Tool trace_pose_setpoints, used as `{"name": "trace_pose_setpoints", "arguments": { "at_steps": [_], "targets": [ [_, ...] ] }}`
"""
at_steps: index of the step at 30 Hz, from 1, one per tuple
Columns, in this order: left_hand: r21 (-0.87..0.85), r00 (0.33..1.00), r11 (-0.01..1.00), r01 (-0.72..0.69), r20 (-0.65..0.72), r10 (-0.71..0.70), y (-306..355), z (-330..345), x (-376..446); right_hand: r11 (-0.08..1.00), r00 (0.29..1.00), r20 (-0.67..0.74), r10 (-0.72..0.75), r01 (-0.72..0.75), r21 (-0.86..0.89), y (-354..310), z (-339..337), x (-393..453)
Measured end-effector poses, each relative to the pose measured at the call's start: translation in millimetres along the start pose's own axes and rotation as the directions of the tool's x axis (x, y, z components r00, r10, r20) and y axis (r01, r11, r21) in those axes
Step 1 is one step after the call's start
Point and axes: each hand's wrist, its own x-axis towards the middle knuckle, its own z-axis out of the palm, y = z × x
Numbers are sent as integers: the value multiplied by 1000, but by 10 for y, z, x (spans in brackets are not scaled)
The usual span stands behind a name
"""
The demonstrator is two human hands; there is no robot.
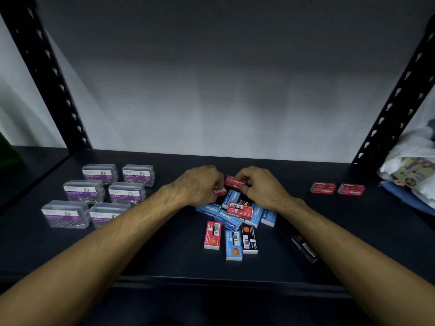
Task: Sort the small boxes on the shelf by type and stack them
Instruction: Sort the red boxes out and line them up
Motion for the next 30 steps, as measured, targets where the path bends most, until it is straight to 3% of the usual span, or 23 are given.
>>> {"name": "trace_pose_setpoints", "arguments": {
  "at_steps": [14,21,30],
  "targets": [
    [-58,991,990,-131,-14,130,-168,40,37,997,999,21,41,-43,66,96,-18,-2],
    [-262,990,956,-135,6,142,-210,30,87,999,999,27,38,-39,30,140,-36,-7],
    [-347,994,931,-110,-31,106,-261,-12,135,996,994,50,93,-93,-4,139,-52,-15]
  ]
}}
